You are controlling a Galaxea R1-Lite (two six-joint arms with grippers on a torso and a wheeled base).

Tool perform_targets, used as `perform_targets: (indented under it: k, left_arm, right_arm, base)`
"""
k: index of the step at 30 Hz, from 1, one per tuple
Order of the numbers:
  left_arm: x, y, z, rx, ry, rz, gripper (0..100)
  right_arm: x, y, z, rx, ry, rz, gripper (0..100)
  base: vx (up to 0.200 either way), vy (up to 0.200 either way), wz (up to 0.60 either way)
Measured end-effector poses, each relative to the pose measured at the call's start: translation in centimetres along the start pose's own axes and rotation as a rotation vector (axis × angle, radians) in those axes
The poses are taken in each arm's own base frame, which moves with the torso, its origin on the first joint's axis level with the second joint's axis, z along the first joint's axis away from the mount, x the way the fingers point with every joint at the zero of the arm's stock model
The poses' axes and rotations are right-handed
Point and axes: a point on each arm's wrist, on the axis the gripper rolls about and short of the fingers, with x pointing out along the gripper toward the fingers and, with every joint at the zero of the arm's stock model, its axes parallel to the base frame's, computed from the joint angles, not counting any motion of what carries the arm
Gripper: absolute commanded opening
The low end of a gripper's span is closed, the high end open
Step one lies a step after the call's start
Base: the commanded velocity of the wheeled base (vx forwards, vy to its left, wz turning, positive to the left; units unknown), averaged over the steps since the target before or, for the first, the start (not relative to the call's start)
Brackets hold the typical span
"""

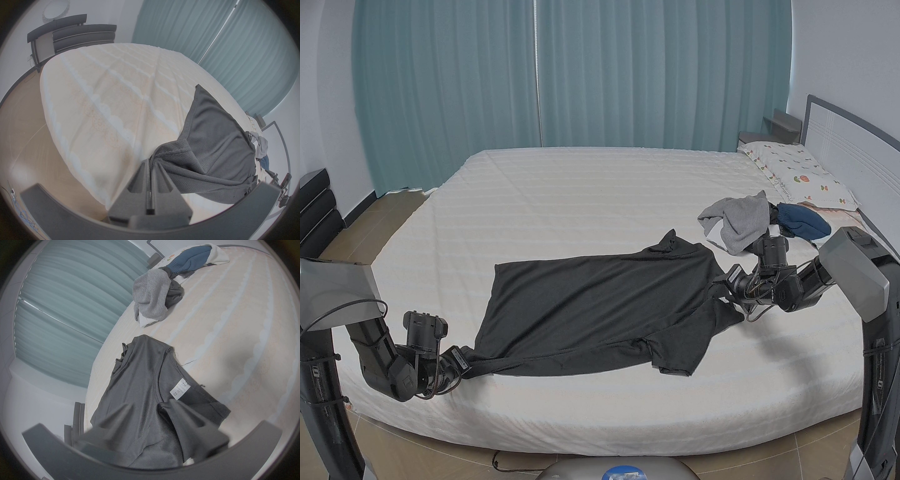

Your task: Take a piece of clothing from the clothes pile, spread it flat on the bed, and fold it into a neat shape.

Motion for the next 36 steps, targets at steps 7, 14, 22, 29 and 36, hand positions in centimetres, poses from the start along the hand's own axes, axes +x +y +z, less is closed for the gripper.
perform_targets:
  k: [7,14,22,29,36]
  left_arm:
    - [0.0,0.0,0.0,-0.009,0.001,0.0,0]
    - [-0.1,0.0,0.0,-0.012,0.0,-0.002,0]
    - [-0.2,0.0,-0.1,-0.01,0.002,-0.002,0]
    - [-0.2,0.0,-0.2,-0.007,0.006,-0.003,0]
    - [-0.2,0.0,-0.3,-0.006,0.007,-0.004,0]
  right_arm:
    - [-1.9,-0.7,-0.6,0.001,0.062,-0.006,100]
    - [-5.3,-2.5,-4.4,-0.076,0.216,-0.053,100]
    - [-7.9,-2.1,-9.7,-0.171,0.347,-0.03,100]
    - [-7.2,-1.0,-11.5,-0.187,0.379,-0.011,100]
    - [-5.9,-0.5,-11.7,-0.208,0.335,-0.043,0]
  base:
    - [0.0,0.0,0.0]
    - [0.0,0.0,0.0]
    - [0.0,0.0,0.0]
    - [0.0,0.0,0.0]
    - [0.0,0.0,0.0]
